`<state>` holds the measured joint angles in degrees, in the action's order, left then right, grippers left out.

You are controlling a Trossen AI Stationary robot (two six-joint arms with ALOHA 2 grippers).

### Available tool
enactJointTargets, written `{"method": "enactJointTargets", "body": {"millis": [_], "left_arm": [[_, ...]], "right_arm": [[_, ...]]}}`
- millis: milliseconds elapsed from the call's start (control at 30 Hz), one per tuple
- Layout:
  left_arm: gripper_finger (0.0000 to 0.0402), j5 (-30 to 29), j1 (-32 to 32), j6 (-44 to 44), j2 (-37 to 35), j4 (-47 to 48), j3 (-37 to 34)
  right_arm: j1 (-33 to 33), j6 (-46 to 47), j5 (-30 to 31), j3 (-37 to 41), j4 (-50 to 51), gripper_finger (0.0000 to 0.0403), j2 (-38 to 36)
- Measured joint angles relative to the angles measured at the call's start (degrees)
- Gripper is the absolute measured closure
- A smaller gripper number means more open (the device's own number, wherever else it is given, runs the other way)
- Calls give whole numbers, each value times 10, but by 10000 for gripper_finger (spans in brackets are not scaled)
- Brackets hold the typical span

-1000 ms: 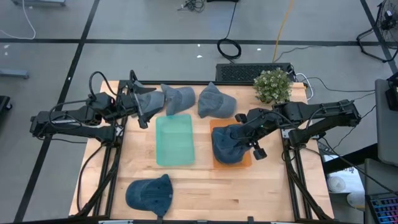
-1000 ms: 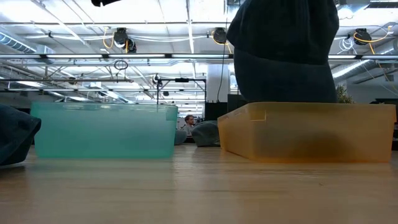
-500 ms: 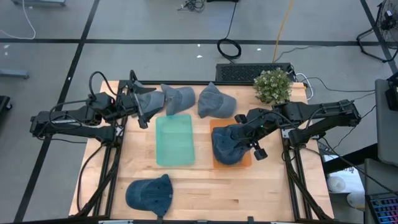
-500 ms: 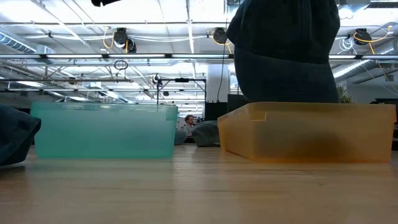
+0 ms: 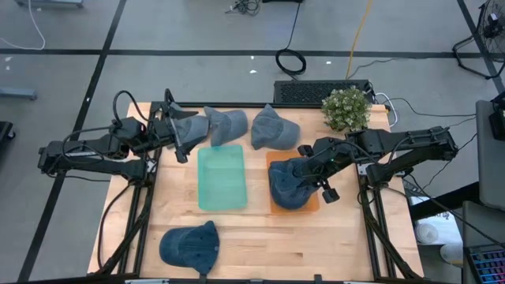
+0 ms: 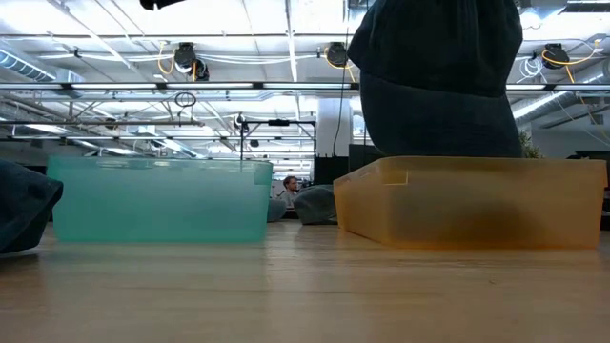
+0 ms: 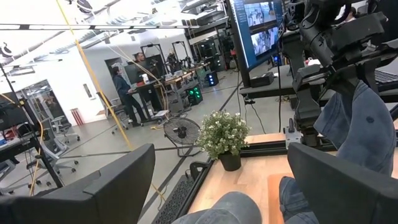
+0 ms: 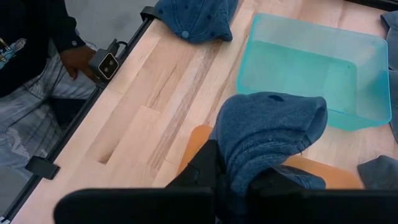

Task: Pick & Place hat
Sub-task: Put the right blue cap into the orange bin

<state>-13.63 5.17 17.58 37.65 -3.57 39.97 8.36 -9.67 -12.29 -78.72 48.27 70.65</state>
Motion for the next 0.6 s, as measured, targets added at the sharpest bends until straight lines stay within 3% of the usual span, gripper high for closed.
{"method": "enactJointTargets", "body": {"millis": [233, 600], "left_arm": [[25, 0, 0, 0, 0, 0, 0], [25, 0, 0, 0, 0, 0, 0]], "right_arm": [[0, 0, 0, 4, -4, 397, 0], [0, 15, 0, 83, -68, 397, 1]]}}
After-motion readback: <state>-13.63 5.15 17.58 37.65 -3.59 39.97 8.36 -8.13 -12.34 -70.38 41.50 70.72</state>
